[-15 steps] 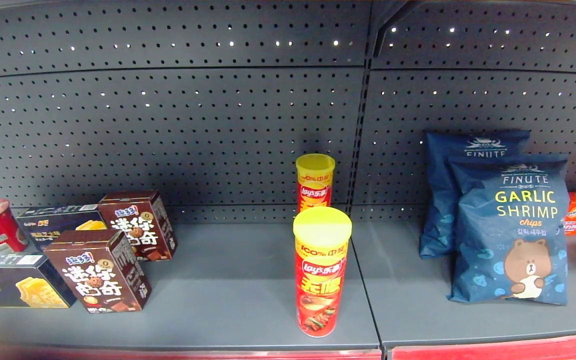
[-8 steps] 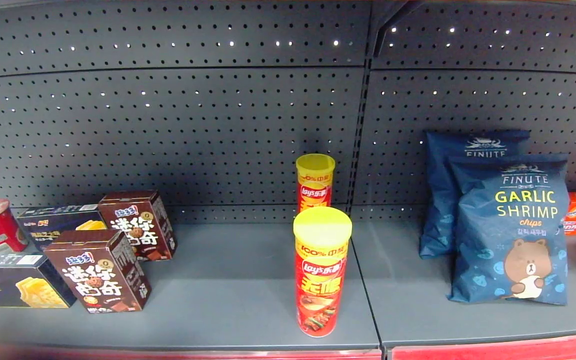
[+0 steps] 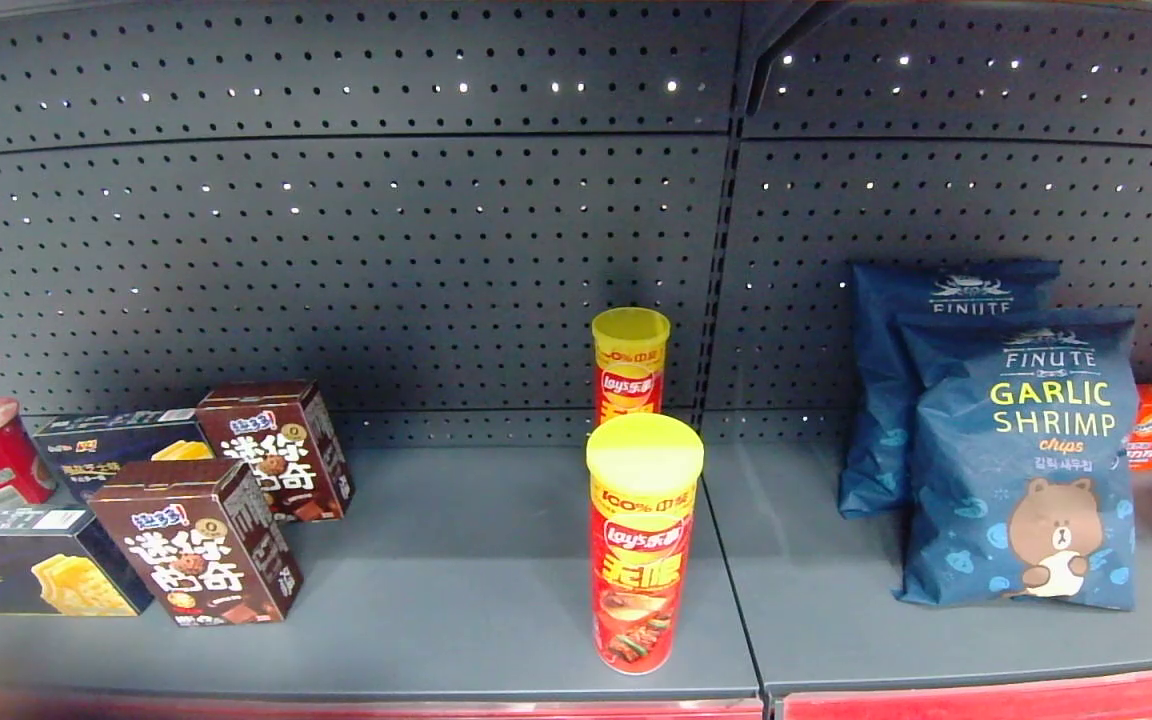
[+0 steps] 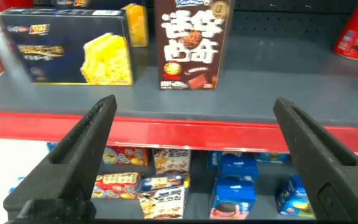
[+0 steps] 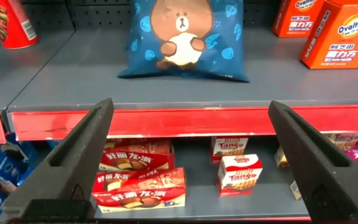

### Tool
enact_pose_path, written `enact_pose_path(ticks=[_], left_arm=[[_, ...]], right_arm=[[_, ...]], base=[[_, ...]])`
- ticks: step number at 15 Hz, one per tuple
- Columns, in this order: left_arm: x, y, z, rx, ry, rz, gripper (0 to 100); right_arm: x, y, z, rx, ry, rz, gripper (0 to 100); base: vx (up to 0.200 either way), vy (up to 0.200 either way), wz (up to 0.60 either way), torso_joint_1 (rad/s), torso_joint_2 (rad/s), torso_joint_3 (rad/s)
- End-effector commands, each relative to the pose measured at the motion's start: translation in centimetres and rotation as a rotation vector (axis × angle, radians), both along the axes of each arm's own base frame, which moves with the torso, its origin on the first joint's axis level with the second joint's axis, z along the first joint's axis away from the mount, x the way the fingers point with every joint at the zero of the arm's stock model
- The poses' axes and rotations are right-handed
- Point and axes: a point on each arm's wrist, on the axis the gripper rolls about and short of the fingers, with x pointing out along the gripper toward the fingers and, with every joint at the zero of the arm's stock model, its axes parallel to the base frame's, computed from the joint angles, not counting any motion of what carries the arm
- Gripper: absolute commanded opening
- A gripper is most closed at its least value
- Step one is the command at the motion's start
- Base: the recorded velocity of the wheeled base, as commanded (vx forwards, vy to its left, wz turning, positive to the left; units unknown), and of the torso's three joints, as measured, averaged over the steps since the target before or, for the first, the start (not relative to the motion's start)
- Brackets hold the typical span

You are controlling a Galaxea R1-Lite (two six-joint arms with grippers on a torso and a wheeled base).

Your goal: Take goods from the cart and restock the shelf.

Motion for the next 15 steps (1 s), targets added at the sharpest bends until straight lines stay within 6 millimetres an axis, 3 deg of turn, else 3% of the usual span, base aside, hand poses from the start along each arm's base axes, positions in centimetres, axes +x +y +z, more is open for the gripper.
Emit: enact_pose_path(ticks=[1,15], left_arm=[[0.03,-0.01,-0.02,0.004,0.007,-0.004,100],[-0.74,-0.55,-0.85,0.048,-0.019,-0.014,100]], right_arm=[[0.00,0.00,0.01,0.000,-0.001,0.000,100],[0.00,0.00,0.01,0.000,-0.001,0.000,100]], base=[[0.000,0.000,0.00,0.000,0.00,0.000],[0.000,0.000,0.00,0.000,0.00,0.000]])
